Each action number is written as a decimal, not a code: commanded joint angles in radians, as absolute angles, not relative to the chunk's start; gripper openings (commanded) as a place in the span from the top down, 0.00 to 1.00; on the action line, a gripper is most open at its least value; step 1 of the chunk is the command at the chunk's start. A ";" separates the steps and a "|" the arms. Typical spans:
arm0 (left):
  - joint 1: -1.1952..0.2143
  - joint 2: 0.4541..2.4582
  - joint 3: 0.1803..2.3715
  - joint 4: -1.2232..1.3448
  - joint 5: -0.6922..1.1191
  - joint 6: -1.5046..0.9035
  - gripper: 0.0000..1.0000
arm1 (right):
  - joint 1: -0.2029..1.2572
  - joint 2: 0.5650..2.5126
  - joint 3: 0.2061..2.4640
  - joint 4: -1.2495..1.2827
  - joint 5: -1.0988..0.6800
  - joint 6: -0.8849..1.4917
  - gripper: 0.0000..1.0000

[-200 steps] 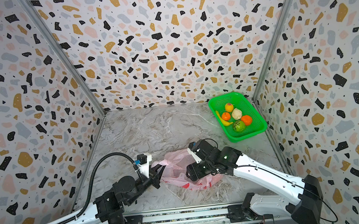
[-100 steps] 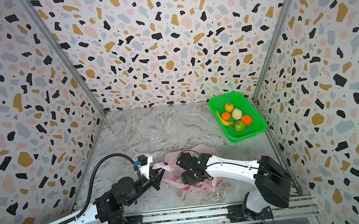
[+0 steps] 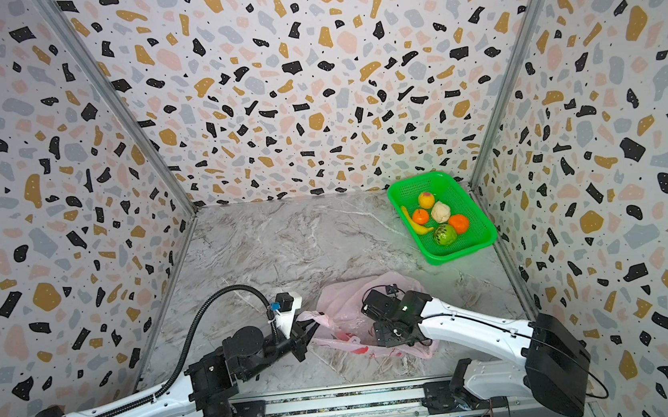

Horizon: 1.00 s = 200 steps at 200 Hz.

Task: Untie the knot of the plastic bag and take out the fruit
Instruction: Open the plastic bag at the center of the table.

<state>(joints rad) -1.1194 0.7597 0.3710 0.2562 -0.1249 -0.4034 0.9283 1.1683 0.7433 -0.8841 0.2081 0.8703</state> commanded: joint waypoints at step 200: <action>-1.169 0.617 0.438 0.164 -0.351 -0.335 1.00 | 0.664 1.250 0.661 -0.363 0.111 0.640 0.02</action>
